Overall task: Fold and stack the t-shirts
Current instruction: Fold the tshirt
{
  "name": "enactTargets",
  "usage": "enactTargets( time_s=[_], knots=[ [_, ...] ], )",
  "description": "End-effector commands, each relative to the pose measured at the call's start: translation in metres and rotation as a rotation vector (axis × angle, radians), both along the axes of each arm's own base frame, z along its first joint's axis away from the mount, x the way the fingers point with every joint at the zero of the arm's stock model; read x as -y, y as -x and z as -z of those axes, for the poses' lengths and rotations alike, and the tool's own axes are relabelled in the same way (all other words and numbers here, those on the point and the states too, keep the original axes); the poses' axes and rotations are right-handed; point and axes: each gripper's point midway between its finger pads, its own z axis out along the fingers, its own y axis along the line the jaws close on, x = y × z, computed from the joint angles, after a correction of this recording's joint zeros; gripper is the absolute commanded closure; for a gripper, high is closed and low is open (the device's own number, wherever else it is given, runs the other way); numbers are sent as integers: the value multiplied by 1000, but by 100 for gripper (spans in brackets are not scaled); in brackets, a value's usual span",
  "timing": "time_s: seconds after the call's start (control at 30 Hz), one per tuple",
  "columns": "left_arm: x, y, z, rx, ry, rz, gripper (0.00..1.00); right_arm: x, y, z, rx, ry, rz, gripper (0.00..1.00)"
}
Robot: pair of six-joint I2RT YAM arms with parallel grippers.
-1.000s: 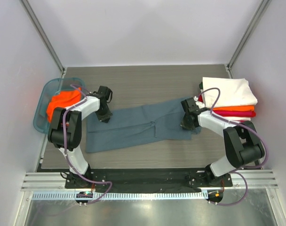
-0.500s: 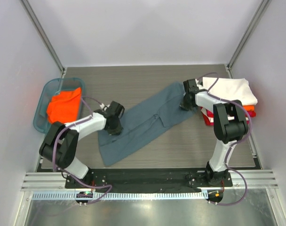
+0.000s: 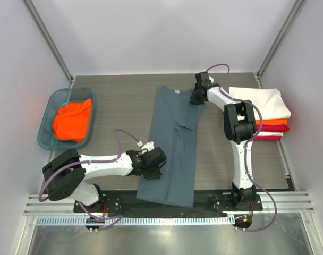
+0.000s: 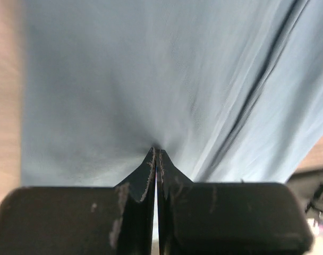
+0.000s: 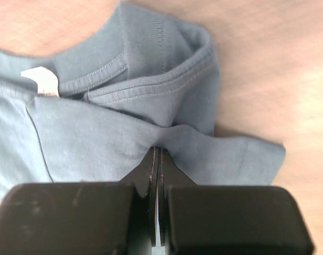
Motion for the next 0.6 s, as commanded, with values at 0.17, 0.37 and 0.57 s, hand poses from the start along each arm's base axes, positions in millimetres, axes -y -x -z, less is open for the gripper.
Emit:
enactTargets(
  time_s=[0.17,0.37,0.57],
  knots=[
    [42,3,-33,108,112,-31,100,-41,-6,23,-65,138,-109,99],
    [17,-26,-86,212,110,-50,100,-42,-20,-25,33,142,-128,86],
    [-20,-52,-116,292,87,-76,95,-55,-6,-95,141,66,-212,61]
  ],
)
